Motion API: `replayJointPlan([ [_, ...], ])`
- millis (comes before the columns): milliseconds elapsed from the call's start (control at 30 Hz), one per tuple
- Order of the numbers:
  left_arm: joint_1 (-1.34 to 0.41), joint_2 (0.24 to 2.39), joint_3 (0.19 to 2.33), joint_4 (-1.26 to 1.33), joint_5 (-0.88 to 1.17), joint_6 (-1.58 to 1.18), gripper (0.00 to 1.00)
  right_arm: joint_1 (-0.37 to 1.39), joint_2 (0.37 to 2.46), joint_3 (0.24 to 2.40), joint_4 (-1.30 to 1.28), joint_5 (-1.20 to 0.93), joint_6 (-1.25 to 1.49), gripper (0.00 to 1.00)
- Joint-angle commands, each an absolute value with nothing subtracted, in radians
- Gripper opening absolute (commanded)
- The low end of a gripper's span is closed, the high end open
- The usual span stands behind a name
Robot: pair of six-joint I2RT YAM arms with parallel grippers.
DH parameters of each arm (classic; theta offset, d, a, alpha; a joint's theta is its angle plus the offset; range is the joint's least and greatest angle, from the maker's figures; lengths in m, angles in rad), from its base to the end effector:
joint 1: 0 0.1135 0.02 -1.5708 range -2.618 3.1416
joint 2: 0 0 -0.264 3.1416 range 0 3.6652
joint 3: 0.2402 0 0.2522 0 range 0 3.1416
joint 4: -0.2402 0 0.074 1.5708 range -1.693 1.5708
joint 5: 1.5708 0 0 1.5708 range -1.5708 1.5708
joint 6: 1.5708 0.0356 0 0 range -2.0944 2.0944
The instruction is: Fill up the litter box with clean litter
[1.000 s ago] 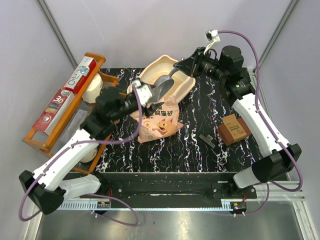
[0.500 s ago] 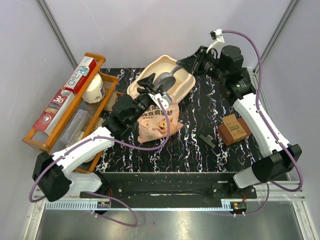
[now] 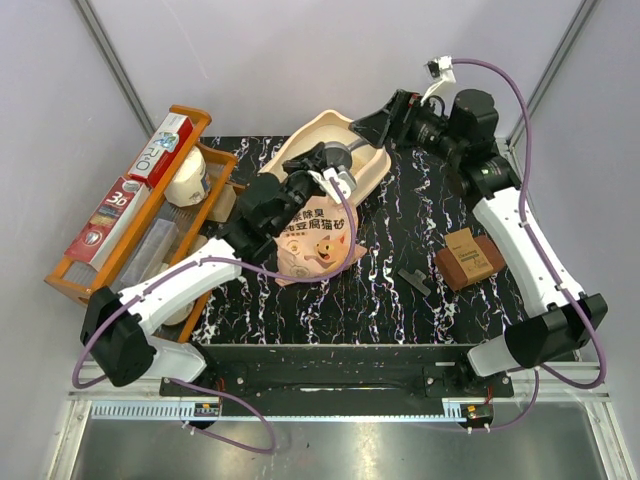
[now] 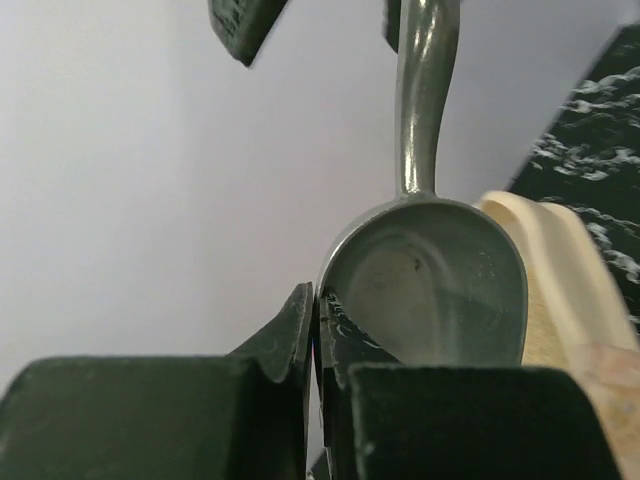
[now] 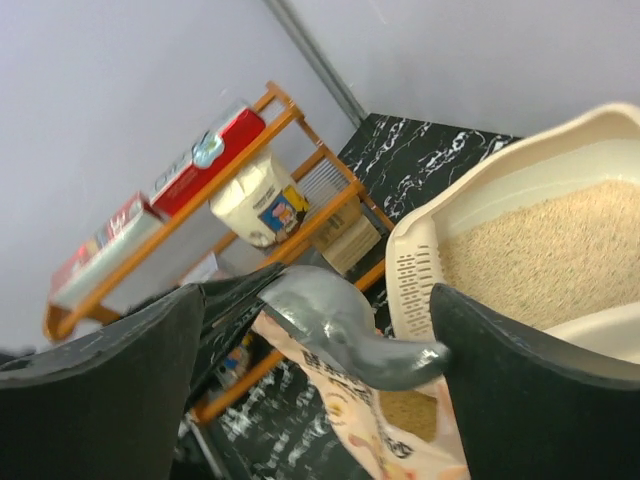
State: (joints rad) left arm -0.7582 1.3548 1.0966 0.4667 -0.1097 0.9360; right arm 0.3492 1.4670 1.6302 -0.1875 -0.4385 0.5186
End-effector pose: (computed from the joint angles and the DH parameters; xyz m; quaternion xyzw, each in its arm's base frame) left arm 0.2369 -0.2190 0.3895 0.4430 0.4482 0.1033 0.7696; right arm 0.3057 0.1274 0.4725 -0.0923 0.7089 0.4278 0.5531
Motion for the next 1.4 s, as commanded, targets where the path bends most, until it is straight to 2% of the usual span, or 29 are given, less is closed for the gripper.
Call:
replayJointPlan([
  [0, -0.747, 1.306, 1.253, 0.165, -0.019, 0.796, 0.00, 0.244, 1.405, 1.692, -0.135, -0.731, 0.388, 1.00],
  [133, -0.707, 1.275, 1.319, -0.036, 0.104, 0.606, 0.00, 0.155, 1.445, 1.778, -0.140, -0.961, 0.449, 1.00],
  [300, -0.658, 1.253, 1.330, -0.109, 0.230, 0.463, 0.00, 0.101, 1.413, 1.726, -0.141, -1.031, 0.467, 1.00],
  [367, -0.649, 1.250, 1.327, -0.107, 0.264, 0.407, 0.00, 0.097, 1.396, 1.701, -0.144, -1.073, 0.460, 0.96],
  [433, -0.637, 1.250, 1.321, -0.089, 0.294, 0.353, 0.00, 0.097, 1.400, 1.681, -0.150, -1.104, 0.486, 0.88],
  [633, -0.630, 1.285, 1.333, -0.028, 0.356, 0.247, 0.00, 0.100, 1.408, 1.637, -0.161, -1.089, 0.521, 0.85],
  [700, -0.630, 1.296, 1.348, -0.005, 0.368, 0.236, 0.00, 0.100, 1.404, 1.609, -0.153, -1.060, 0.523, 0.79],
  [1033, -0.632, 1.359, 1.385, 0.043, 0.383, 0.204, 0.00, 0.152, 1.424, 1.572, -0.132, -1.048, 0.548, 0.71],
  [1367, -0.634, 1.410, 1.424, 0.061, 0.379, 0.209, 0.00, 0.178, 1.428, 1.554, -0.149, -1.035, 0.517, 0.50],
])
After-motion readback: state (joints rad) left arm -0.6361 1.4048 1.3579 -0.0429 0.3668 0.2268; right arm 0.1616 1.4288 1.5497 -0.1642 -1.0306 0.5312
